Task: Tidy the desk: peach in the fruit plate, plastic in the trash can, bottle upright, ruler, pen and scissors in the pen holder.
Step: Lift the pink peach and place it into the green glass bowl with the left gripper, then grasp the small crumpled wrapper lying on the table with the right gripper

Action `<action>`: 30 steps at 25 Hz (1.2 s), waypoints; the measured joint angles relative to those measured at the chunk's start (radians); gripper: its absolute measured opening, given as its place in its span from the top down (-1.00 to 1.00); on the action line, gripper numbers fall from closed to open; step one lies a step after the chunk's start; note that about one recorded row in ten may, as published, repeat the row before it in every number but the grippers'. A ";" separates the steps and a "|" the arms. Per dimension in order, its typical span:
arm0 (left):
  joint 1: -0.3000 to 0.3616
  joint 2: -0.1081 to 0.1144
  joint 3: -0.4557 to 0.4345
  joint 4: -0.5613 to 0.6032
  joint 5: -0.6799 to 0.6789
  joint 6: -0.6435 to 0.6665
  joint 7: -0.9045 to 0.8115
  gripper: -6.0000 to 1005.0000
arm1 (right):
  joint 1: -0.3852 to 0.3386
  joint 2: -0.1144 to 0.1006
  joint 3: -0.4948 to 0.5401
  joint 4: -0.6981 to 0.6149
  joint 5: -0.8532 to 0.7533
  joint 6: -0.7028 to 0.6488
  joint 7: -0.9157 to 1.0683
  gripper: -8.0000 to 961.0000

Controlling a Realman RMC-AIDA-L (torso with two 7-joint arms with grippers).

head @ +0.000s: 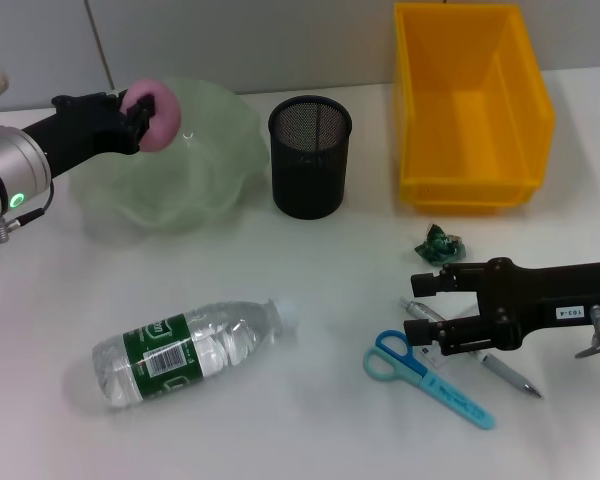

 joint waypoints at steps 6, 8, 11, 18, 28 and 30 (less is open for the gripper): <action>-0.001 0.000 0.000 -0.002 -0.001 -0.003 -0.004 0.60 | 0.000 0.000 0.000 -0.001 0.001 0.001 0.000 -0.70; -0.001 0.000 0.000 -0.007 -0.001 -0.004 -0.005 0.54 | 0.000 0.000 0.000 -0.001 0.001 0.001 0.000 -0.70; -0.001 0.000 0.000 -0.008 -0.002 -0.001 -0.005 0.36 | 0.000 0.000 0.000 0.000 0.001 0.001 0.000 -0.70; -0.001 0.000 0.000 -0.008 -0.004 0.003 -0.005 -0.24 | 0.000 0.000 0.000 0.001 0.001 0.001 0.000 -0.70; -0.001 0.000 0.000 -0.008 -0.007 0.002 -0.006 -0.53 | 0.000 0.000 0.000 0.002 0.000 0.003 -0.002 -0.70; -0.001 0.000 0.000 -0.008 -0.007 0.002 -0.006 -0.53 | 0.000 0.000 0.000 0.002 0.000 0.002 -0.002 -0.70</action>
